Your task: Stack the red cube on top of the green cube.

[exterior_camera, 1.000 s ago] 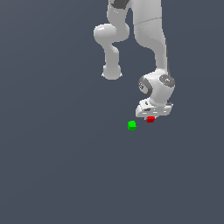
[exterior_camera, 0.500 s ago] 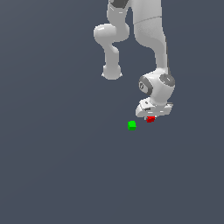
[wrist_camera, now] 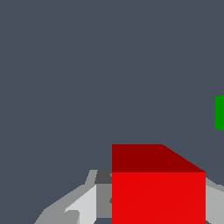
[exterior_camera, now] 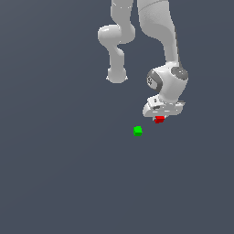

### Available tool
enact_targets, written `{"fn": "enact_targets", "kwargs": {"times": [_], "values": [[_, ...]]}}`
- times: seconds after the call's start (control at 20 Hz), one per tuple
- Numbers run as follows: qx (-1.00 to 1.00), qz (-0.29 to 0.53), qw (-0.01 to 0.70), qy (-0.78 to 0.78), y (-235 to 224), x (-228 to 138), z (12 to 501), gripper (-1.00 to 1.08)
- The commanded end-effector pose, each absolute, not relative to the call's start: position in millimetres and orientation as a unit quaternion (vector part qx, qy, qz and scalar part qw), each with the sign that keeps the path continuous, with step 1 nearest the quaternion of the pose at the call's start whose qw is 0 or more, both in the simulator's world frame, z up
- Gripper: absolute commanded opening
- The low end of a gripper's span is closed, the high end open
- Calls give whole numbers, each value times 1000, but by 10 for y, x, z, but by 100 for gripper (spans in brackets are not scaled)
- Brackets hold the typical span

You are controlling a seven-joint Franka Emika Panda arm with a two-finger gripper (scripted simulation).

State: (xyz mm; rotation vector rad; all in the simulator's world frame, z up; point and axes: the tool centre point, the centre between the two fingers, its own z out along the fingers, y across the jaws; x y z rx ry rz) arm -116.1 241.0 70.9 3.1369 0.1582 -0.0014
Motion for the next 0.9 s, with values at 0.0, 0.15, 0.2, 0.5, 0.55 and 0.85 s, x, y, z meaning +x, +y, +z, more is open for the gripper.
{"fn": "enact_targets", "kwargs": {"times": [0.0,0.15,0.2,0.5,0.55,0.85], "values": [[999,0,0,50,2410,-1160,886,-100],[999,0,0,50,2412,-1158,1051,-100],[999,0,0,50,2413,-1158,1094,-100],[999,0,0,50,2416,-1151,1227,-100],[999,0,0,50,2417,-1150,1227,-100],[999,0,0,50,2411,-1144,1205,-100]]}}
